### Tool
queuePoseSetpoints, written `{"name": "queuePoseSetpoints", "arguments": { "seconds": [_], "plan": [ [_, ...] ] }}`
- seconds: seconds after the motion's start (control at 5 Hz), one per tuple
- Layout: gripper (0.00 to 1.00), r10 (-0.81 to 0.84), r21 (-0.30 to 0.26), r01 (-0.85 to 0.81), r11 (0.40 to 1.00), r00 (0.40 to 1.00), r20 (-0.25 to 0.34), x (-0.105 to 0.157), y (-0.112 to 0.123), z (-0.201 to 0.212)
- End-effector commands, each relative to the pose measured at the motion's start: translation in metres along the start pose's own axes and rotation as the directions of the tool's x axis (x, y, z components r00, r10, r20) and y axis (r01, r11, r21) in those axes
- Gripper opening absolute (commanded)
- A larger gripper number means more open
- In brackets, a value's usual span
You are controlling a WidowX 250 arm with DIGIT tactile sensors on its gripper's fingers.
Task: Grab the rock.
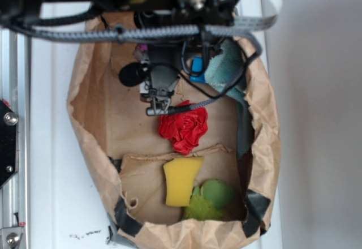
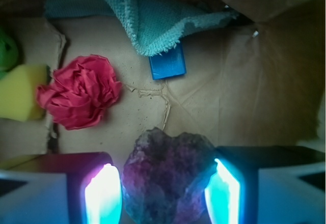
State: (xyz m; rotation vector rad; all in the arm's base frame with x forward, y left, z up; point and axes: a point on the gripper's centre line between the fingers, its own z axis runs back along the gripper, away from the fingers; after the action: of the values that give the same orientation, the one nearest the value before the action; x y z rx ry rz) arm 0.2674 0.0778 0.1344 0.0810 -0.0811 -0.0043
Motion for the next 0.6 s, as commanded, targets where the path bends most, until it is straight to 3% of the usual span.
{"name": "queuePoseSetpoints", "arguments": {
  "seconds": [0.0, 0.2, 0.4],
  "plan": [
    [0.0, 0.072, 0.006, -0.073, 0.997, 0.988, 0.14, 0.006, -0.004, 0.059],
    [0.0, 0.08, -0.02, -0.078, 0.997, 0.985, 0.152, 0.004, -0.016, 0.065],
    [0.0, 0.078, -0.002, -0.078, 0.997, 0.984, 0.159, 0.006, -0.031, 0.067]
  ]
}}
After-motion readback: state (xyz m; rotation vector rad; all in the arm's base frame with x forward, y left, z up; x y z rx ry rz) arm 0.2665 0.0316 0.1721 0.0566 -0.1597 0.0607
